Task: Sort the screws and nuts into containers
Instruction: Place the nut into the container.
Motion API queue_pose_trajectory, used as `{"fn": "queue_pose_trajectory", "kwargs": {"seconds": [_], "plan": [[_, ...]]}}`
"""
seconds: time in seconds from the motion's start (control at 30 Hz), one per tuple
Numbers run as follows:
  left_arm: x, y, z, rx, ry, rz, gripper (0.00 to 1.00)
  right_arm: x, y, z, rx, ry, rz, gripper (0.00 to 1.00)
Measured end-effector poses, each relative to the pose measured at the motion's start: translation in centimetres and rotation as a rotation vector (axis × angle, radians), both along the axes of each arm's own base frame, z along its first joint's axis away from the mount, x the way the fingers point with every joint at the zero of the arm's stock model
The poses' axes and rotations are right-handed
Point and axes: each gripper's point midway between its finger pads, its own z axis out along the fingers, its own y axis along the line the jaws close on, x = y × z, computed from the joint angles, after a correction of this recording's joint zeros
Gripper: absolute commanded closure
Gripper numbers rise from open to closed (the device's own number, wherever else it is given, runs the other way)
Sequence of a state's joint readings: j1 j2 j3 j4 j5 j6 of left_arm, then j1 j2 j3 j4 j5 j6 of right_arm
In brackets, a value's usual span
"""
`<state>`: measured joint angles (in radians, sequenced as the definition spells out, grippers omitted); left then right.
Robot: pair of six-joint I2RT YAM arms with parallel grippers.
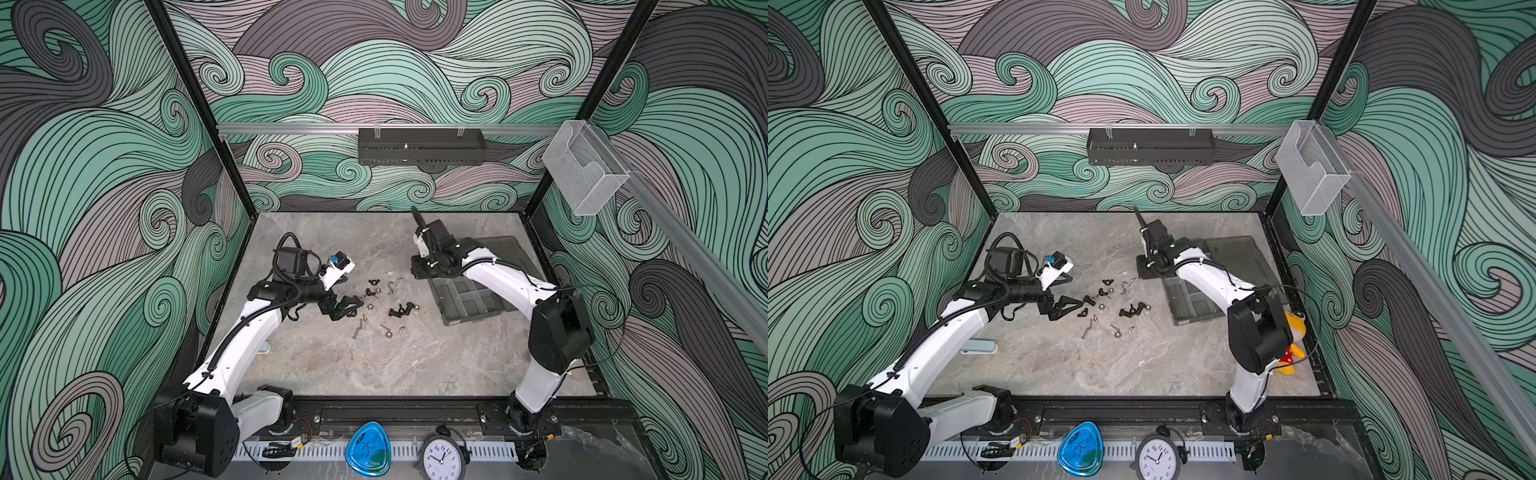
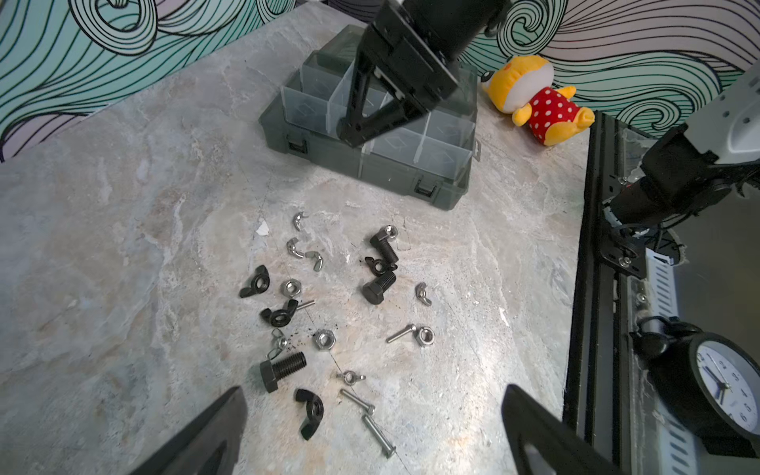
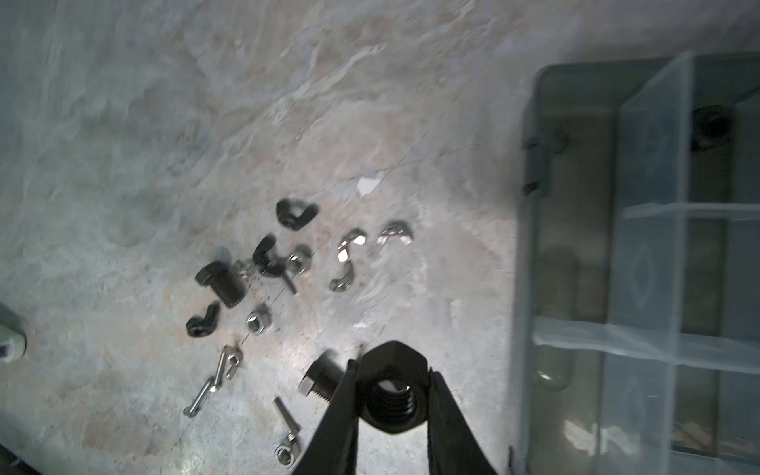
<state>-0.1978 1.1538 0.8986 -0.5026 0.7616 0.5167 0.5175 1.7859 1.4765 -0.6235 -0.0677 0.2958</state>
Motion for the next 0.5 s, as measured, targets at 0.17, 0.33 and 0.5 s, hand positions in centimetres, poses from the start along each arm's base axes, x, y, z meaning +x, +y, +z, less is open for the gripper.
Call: {"fn": "queue_pose_trajectory", "kwargs": {"seconds": [0.17, 0.33, 0.5], "plan": [[0.6, -0.4, 0.6, -0.040, -0.020, 0.007, 0.02, 5.5, -4.1, 1.0, -0.002, -0.050, -0.101, 0.73], [0.8, -0.6, 0.7, -0.070, -0.024, 0.013, 0.01, 9.3, -7.6, -1.0, -0.033, -0.037, -0.172, 0.73], [1.1, -0.7, 1.0, -0.079, -0.036, 0.016, 0.01, 11.2, -10.1, -4.1, -0.080, 0.002, -0.214, 0.73]]}}
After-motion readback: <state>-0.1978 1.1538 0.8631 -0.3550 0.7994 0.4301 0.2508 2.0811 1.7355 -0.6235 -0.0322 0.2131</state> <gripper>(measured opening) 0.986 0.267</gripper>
